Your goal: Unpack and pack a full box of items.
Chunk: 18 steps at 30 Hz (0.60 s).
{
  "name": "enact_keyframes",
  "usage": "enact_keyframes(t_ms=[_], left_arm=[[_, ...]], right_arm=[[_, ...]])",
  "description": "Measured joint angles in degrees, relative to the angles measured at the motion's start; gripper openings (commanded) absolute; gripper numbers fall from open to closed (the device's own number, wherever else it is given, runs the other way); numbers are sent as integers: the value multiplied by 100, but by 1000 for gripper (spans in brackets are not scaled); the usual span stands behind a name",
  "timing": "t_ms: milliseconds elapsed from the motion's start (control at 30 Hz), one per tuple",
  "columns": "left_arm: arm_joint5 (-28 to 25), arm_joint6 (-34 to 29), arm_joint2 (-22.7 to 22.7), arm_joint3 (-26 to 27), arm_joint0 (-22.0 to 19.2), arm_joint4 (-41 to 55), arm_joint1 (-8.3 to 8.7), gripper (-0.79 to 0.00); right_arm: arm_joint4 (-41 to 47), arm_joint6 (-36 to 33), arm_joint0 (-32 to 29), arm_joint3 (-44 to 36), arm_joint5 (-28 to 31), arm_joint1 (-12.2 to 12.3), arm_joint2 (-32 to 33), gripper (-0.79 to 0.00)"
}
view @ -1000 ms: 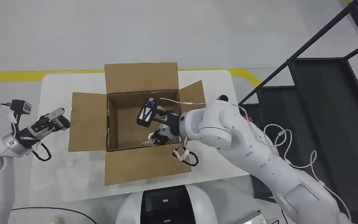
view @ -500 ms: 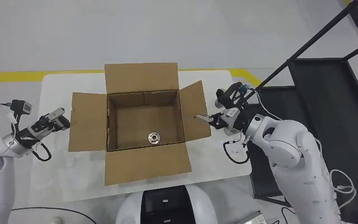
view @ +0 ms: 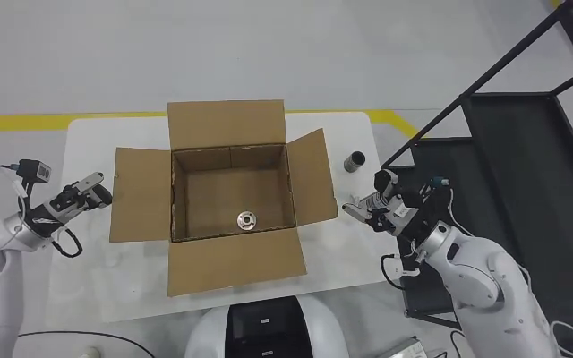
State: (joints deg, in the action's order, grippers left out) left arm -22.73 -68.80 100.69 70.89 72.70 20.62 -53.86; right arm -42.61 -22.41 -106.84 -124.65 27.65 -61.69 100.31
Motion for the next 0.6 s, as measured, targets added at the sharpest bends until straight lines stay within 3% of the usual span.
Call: enact_keyframes(t_ms=[367,600], left_arm=[[0,0,0,0,0,0,0,0],[0,0,0,0,0,0,0,0]], right_arm=[[-58,52,41,21,-35,1,28,0],[-1599,1630,332,1042,-487,-53,-51,0]])
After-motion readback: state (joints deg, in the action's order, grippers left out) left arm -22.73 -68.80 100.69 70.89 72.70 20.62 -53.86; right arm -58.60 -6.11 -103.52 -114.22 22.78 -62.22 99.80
